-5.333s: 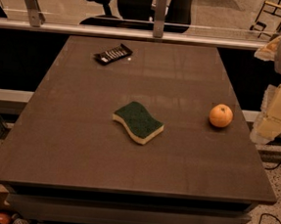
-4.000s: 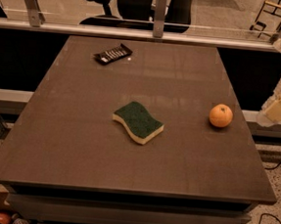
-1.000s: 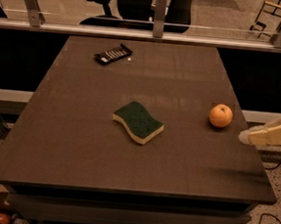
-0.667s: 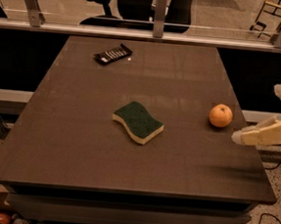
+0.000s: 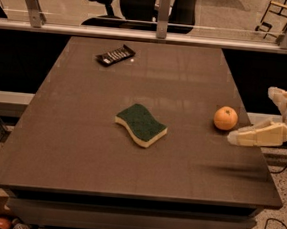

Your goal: Move orange near rxbar chocolate

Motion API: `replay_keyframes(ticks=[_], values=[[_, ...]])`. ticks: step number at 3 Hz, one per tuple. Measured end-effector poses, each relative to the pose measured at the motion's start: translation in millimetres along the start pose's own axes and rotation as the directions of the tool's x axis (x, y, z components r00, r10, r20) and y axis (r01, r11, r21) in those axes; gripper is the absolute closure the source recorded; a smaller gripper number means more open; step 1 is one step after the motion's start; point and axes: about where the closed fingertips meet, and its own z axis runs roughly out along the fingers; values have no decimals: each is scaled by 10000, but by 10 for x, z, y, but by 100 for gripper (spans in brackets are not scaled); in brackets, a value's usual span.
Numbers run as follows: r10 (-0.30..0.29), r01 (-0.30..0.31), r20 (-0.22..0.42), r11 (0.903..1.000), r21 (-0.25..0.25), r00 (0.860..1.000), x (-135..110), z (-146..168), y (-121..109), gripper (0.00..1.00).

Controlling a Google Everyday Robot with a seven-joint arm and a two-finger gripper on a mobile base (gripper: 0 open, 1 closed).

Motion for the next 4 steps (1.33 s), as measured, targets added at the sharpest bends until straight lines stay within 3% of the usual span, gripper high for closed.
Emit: replay_keyframes(ticks=[2, 4], values=[[361, -340, 555, 9987, -383, 9978, -24, 200, 61, 0], [410, -387, 902, 9989, -269, 9951, -21, 239, 47, 0]])
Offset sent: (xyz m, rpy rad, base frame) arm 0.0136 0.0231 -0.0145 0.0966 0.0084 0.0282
